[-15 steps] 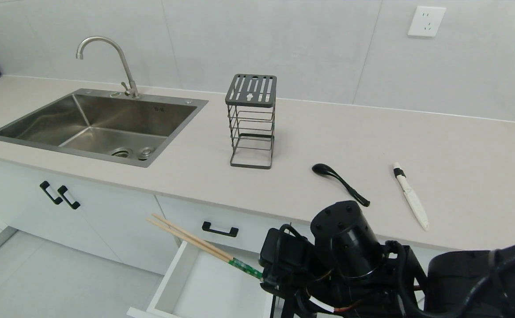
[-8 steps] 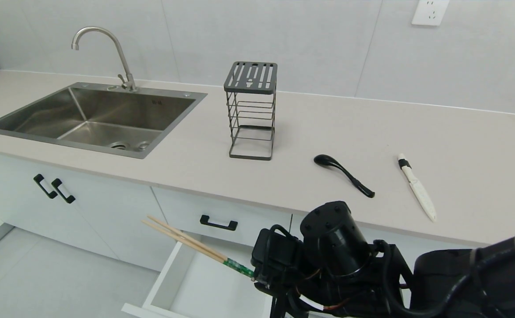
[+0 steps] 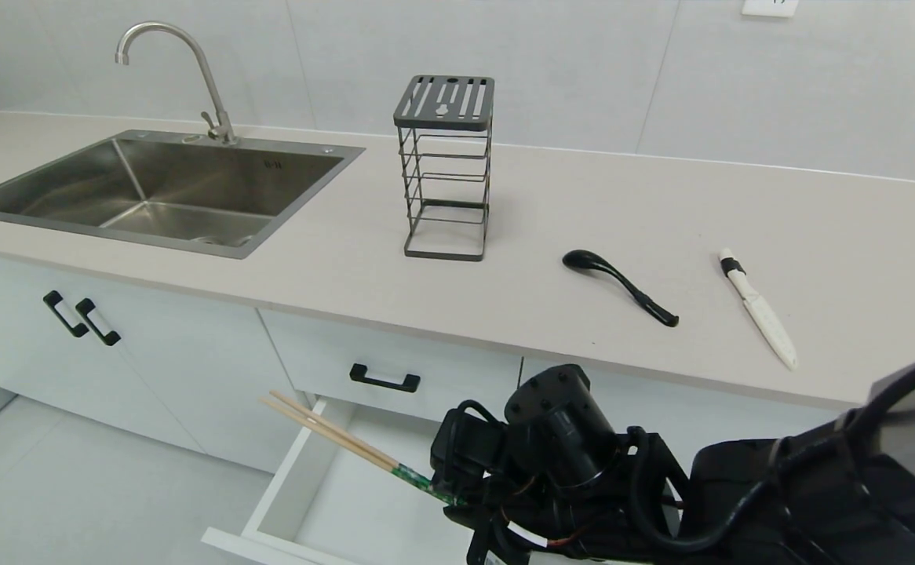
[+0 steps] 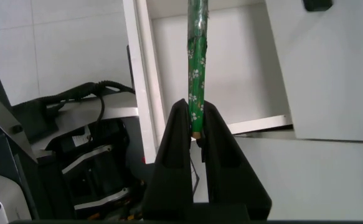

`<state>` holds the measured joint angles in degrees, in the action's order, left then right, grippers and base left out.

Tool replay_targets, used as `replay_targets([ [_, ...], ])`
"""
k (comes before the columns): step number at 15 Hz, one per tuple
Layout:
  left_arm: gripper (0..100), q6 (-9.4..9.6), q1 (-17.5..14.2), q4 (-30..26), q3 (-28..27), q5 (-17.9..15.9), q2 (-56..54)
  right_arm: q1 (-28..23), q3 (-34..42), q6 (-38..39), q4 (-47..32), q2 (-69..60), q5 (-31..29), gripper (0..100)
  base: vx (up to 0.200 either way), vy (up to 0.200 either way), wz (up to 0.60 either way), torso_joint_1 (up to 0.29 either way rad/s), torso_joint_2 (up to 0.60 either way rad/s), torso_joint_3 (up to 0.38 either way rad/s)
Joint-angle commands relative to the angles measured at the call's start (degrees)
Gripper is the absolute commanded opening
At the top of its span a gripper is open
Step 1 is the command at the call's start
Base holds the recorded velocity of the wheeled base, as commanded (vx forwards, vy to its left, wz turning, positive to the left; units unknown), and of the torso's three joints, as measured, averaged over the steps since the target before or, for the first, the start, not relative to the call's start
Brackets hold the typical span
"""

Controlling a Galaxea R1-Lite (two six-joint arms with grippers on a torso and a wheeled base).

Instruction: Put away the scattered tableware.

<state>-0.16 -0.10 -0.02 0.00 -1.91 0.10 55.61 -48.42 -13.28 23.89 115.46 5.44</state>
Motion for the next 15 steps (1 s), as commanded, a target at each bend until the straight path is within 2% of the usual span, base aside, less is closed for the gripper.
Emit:
replay_targets([
  [1, 100, -0.02, 0.0, 0.0, 0.0, 0.0, 0.1, -0.1, -1.0, -0.3, -0.3, 2.6, 0.0, 0, 0.0, 0.0, 0.0, -0.061, 0.13, 0.061],
  [9, 100, -0.02, -0.1, 0.0, 0.0, 0.0, 0.1, 0.0, -2.7, -0.3, -0.4, 4.2, -0.1, 0, 0.0, 0.0, 0.0, -0.073, 0.15, 0.073],
  [12, 100, -0.02, 0.0, 0.0, 0.0, 0.0, 0.1, 0.5, -6.1, -0.7, -4.9, 6.2, -3.5, 0, 0.0, 0.0, 0.0, -0.059, 0.12, 0.066],
  [15, 100, -0.02, 0.0, 0.0, 0.0, 0.0, 0.1, 0.5, -7.7, -0.4, -5.7, 6.7, -3.9, 0, 0.0, 0.0, 0.0, -0.108, 0.21, 0.1],
])
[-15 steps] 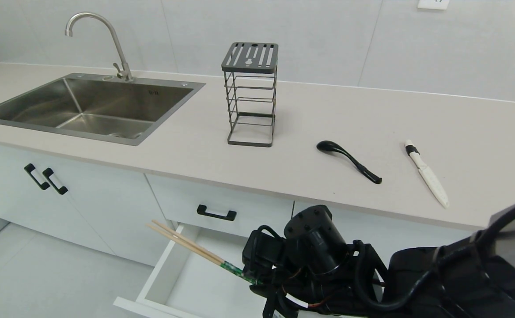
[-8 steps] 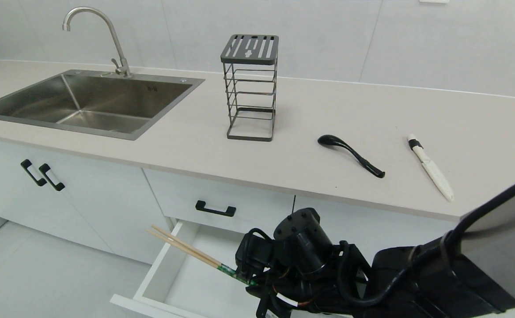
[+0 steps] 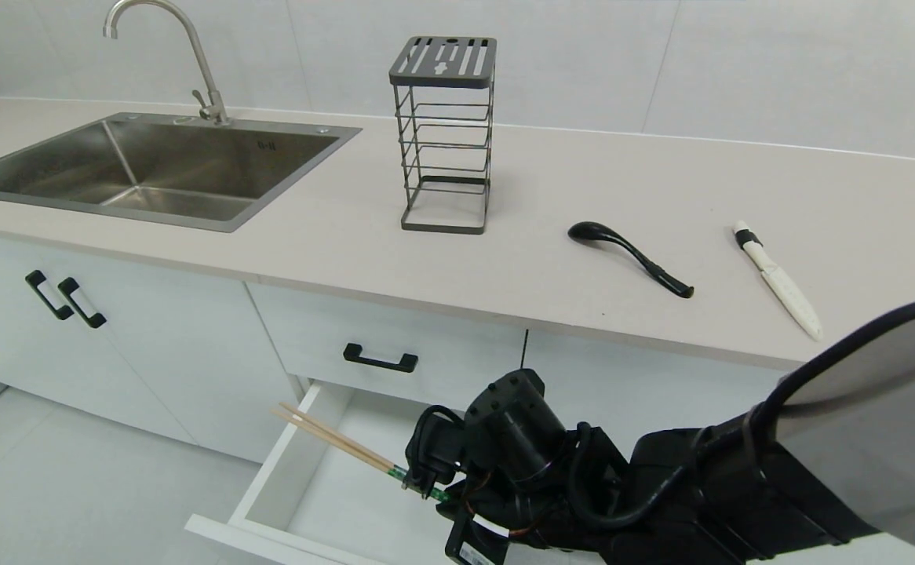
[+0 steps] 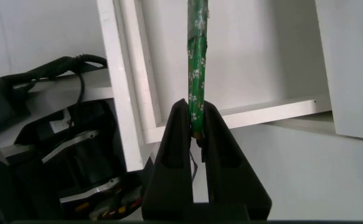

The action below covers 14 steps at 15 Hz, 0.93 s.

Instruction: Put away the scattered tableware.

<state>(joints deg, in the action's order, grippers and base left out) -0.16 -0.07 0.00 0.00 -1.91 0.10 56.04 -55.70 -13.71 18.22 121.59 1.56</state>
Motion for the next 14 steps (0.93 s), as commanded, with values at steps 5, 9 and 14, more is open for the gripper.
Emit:
replay_targets([
  [5, 100, -0.02, 0.0, 0.0, 0.0, 0.0, 0.1, 0.6, -0.1, 0.4, -0.1, 0.4, 0.0, 0, 0.0, 0.0, 0.0, -0.125, 0.24, 0.111],
  [9, 100, -0.02, 0.0, 0.0, 0.0, 0.0, 0.0, 0.5, -0.1, 0.1, -0.1, 0.8, -0.2, 0, 0.0, 0.0, 0.0, -0.047, 0.09, 0.035],
  [14, 100, -0.02, -0.1, 0.0, 0.0, 0.0, 0.1, -0.2, 0.2, 1.0, -1.3, 2.1, -0.2, 0, 0.0, 0.0, 0.0, 0.0, 0.0, 0.0],
])
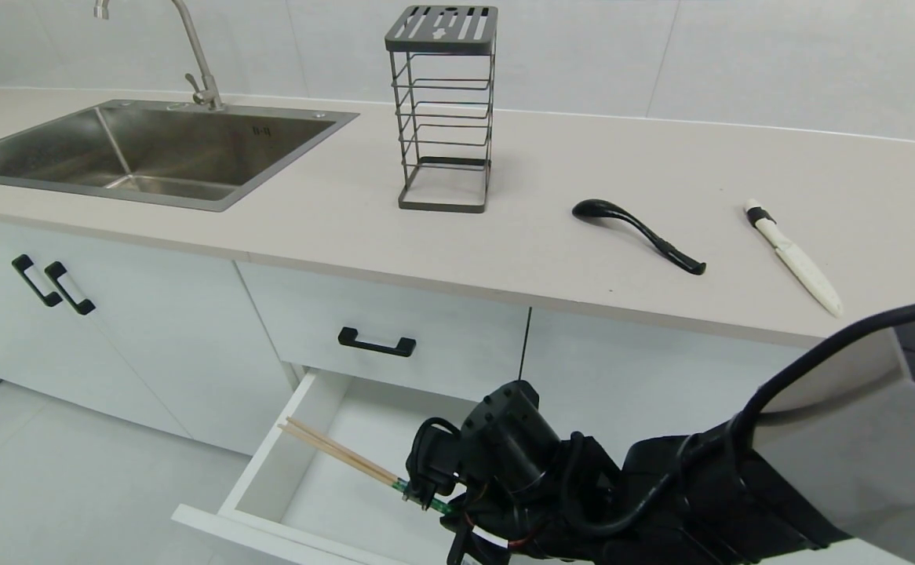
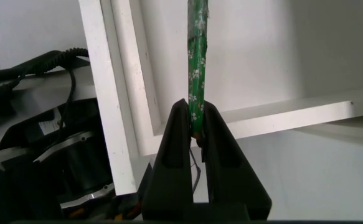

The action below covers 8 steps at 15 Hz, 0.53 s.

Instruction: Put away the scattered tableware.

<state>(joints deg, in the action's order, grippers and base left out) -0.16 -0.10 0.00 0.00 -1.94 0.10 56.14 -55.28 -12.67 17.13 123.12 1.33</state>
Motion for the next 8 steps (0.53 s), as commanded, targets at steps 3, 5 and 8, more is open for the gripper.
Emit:
replay_targets([
  [3, 100, -0.02, -0.1, 0.0, 0.0, 0.0, 0.1, -0.5, -1.0, 5.5, -0.3, 1.9, -2.7, 0, 0.0, 0.0, 0.0, 0.0, 0.0, 0.0],
  [5, 100, -0.02, 0.0, 0.0, 0.0, 0.0, 0.1, -0.5, -2.5, 7.7, -0.3, 3.7, -3.0, 0, 0.0, 0.0, 0.0, 0.0, 0.0, 0.0],
  [8, 100, -0.02, -0.1, 0.0, 0.0, 0.0, 0.1, -0.4, -5.2, 8.1, -1.5, 5.7, -3.1, 0, 0.0, 0.0, 0.0, 0.0, 0.0, 0.0],
])
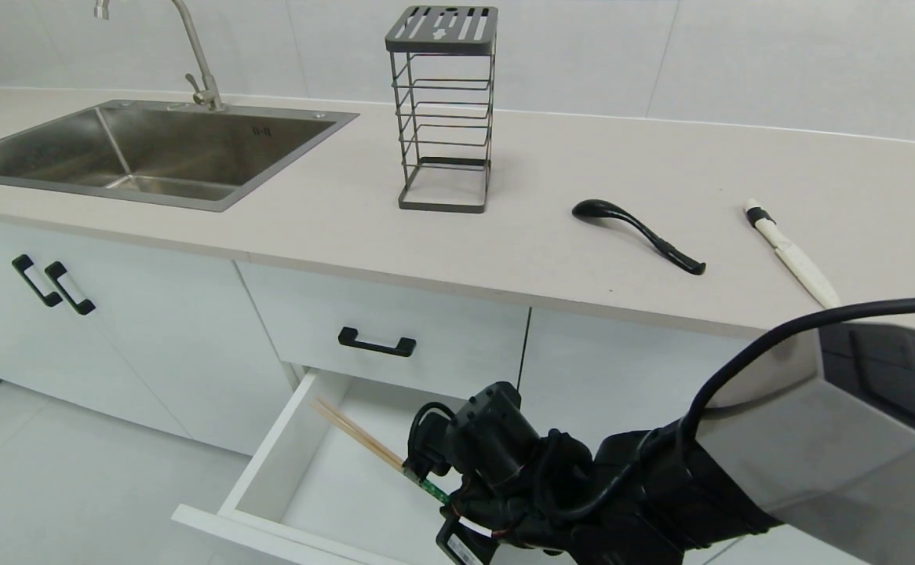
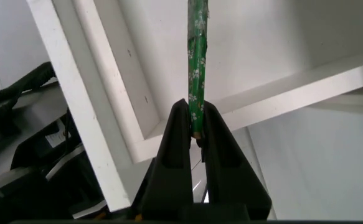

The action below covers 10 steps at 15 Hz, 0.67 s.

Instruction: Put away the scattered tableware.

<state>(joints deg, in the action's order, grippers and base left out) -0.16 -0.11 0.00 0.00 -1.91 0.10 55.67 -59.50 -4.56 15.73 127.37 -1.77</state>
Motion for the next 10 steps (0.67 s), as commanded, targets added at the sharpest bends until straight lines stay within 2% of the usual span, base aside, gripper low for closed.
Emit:
replay_targets([
  [1, 100, -0.02, 0.0, 0.0, 0.0, 0.0, 0.1, 0.0, -3.3, 1.6, -1.7, 3.1, 0.0, 0, 0.0, 0.0, 0.0, 0.0, 0.0, 0.0],
  [5, 100, -0.02, 0.0, 0.0, 0.0, 0.0, 0.1, 0.2, -7.9, 3.6, -1.9, 7.4, -0.5, 0, 0.0, 0.0, 0.0, 0.0, 0.0, 0.0],
  [10, 100, -0.02, 0.0, 0.0, 0.0, 0.0, 0.1, 0.2, -10.4, 1.9, -4.3, 8.6, -0.5, 0, 0.0, 0.0, 0.0, 0.0, 0.0, 0.0],
])
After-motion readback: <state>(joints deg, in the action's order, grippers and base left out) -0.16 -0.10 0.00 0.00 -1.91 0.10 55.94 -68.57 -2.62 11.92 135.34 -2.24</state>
